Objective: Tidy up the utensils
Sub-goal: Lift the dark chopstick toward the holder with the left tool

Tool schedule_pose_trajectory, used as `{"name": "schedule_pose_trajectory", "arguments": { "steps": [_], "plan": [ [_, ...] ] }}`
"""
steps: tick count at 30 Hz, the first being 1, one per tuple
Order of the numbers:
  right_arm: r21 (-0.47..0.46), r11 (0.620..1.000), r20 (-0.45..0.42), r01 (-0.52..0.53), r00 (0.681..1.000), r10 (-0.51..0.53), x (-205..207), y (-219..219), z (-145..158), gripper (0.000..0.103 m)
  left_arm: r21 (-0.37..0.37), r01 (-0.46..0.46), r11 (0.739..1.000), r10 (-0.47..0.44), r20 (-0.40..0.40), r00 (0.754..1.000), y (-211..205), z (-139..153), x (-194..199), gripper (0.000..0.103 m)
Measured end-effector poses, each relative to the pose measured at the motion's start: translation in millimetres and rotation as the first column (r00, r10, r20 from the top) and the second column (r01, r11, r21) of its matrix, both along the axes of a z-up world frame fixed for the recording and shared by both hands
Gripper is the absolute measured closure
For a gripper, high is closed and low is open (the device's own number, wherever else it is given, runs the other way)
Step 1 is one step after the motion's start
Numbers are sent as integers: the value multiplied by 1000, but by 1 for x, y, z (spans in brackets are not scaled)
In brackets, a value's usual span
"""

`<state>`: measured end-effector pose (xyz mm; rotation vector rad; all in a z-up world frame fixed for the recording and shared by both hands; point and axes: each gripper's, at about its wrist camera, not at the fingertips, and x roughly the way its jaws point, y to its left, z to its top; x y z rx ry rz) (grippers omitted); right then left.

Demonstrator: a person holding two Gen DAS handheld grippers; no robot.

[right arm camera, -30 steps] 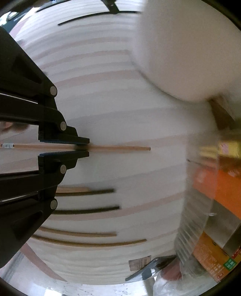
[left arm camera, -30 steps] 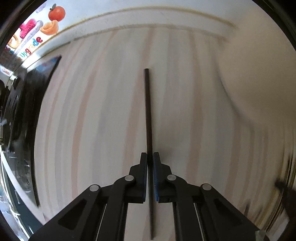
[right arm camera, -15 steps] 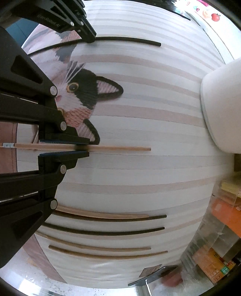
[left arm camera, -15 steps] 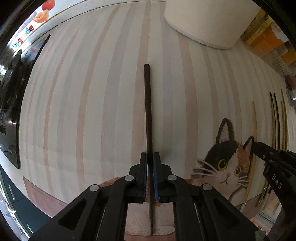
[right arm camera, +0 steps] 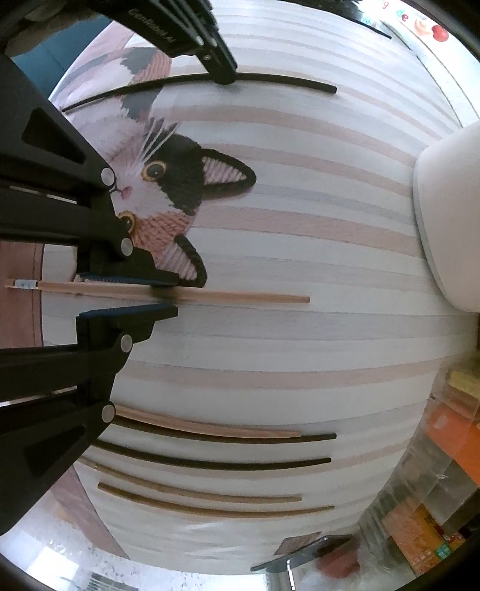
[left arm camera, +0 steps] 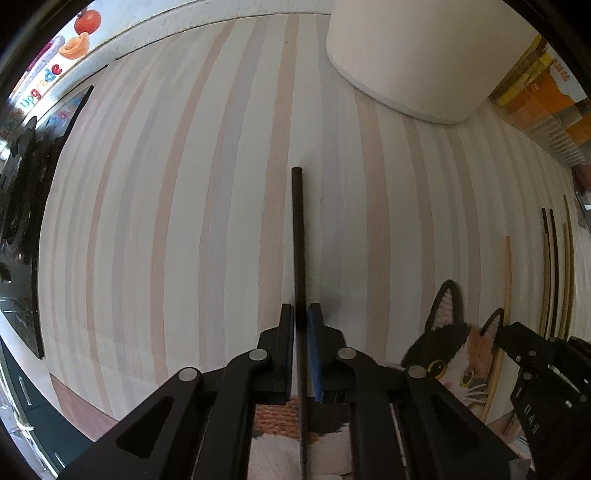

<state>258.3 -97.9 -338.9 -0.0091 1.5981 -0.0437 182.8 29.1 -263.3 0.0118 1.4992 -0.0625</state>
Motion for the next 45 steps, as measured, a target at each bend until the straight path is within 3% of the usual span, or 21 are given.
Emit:
{"name": "schedule_pose_trajectory", "arguments": {
  "steps": [9, 16, 20, 25, 31, 37, 42, 45],
  "plan": [
    [-5, 1000, 21, -8, 1000, 8, -19, 23, 10, 93, 3, -2, 1000, 2, 10, 1000, -1, -2, -20, 99],
    [102, 993, -1, 62, 998, -62, -16, 1, 8, 89, -7, -17, 1000, 17, 25, 1000, 8, 10, -27, 99],
    [119, 988, -8, 101, 995, -100, -18, -8, 11, 83, -22, -22, 1000, 23, 46, 999, 13, 29, -33, 100],
    [160, 981, -24, 109, 994, -106, -20, -19, 16, 63, -61, -45, 997, 51, 99, 994, 21, 59, -39, 99],
    [191, 974, 16, 123, 992, -128, -21, -34, 36, 62, -114, -70, 991, 93, 202, 975, 31, 107, -39, 99],
    [241, 960, 74, 145, 983, -167, -23, -50, 75, 61, -194, -72, 978, 136, 341, 930, 29, 175, -20, 99],
    [297, 938, 129, 180, 965, -226, 7, -73, 120, 61, -245, -34, 969, 156, 501, 851, 16, 249, 21, 99],
    [289, 933, 191, 215, 942, -276, 35, -91, 151, 55, -249, -7, 969, 159, 597, 786, 5, 287, 52, 99]
  ]
}}
